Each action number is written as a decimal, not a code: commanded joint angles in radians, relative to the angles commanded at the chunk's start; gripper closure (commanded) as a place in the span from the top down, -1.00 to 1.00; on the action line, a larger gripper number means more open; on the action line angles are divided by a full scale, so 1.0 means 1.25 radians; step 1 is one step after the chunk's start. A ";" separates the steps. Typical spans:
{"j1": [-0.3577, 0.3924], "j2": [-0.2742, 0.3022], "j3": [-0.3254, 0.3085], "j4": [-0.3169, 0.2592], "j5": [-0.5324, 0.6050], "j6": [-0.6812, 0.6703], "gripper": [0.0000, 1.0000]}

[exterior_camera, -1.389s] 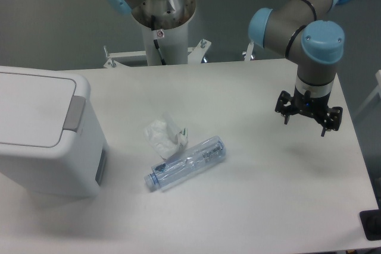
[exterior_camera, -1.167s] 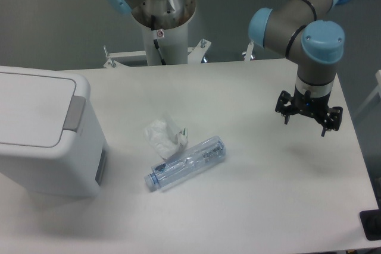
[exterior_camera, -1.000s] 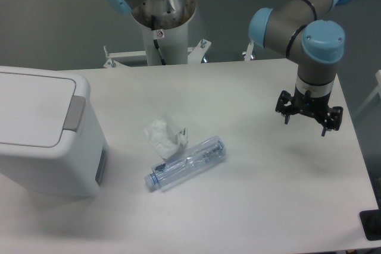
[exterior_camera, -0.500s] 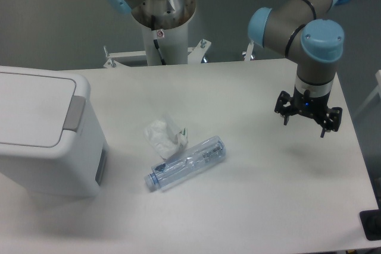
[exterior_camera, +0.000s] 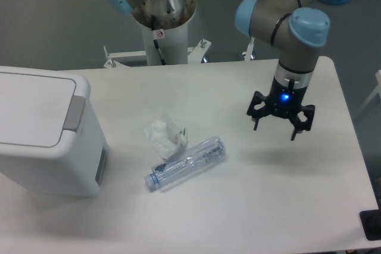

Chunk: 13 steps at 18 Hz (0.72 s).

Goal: Open the trash can
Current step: 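Move the open gripper across the table toward the trash can lid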

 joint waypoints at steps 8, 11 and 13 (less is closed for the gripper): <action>-0.103 0.082 -0.001 0.000 -0.058 -0.187 1.00; -0.142 0.109 0.011 0.000 -0.090 -0.237 1.00; -0.174 0.124 0.023 0.000 -0.093 -0.271 1.00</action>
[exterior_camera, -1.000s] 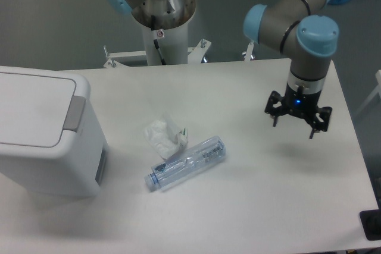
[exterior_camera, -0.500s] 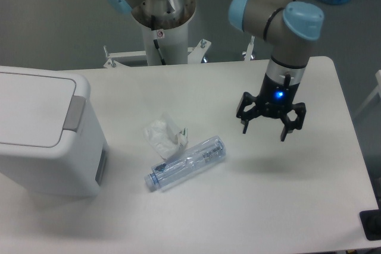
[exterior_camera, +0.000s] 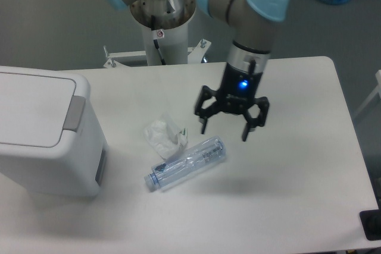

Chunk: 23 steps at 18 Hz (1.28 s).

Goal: Open the trash can
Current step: 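Move the open gripper across the table toward the trash can lid, then lower the gripper onto the lid edge and press it down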

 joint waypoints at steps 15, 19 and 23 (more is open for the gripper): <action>-0.183 0.053 -0.004 0.000 0.000 -0.042 1.00; -0.188 0.052 -0.004 0.000 0.000 -0.066 1.00; -0.192 0.045 -0.002 0.001 0.001 -0.071 1.00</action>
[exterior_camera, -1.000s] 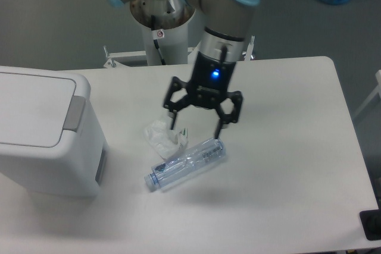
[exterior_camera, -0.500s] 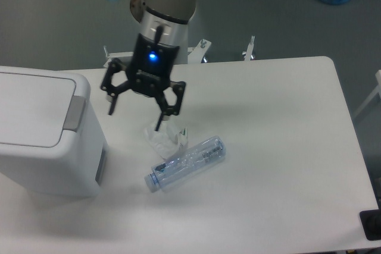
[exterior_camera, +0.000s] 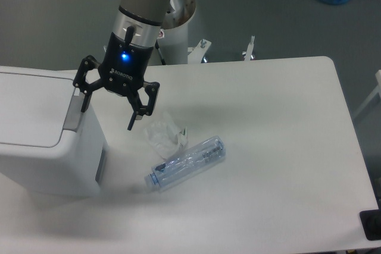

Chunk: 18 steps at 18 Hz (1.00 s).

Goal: Open the trash can
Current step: 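Lower the gripper onto the lid edge and press it down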

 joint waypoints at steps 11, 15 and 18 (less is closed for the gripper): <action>-0.015 -0.007 -0.001 0.000 0.001 -0.041 1.00; -0.018 -0.016 -0.001 0.000 0.004 -0.041 1.00; -0.022 -0.018 -0.002 0.000 0.006 -0.041 1.00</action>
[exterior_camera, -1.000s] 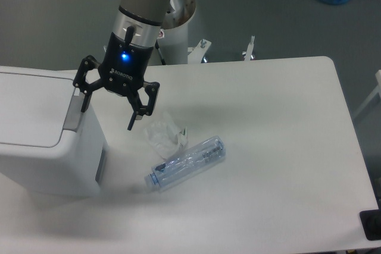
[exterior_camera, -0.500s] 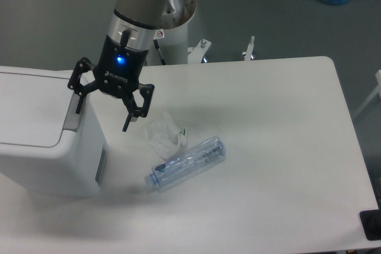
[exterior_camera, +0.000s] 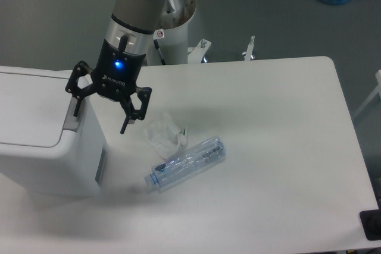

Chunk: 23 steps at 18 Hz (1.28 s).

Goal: Open the trash can
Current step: 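Lower the gripper onto the lid edge and press it down, then hold the gripper on the lid edge as the lid swings open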

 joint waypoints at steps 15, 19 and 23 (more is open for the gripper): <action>-0.001 -0.006 0.001 0.000 0.000 -0.012 1.00; 0.000 -0.006 0.001 0.000 0.000 -0.012 1.00; 0.000 -0.006 0.002 0.000 0.000 -0.015 1.00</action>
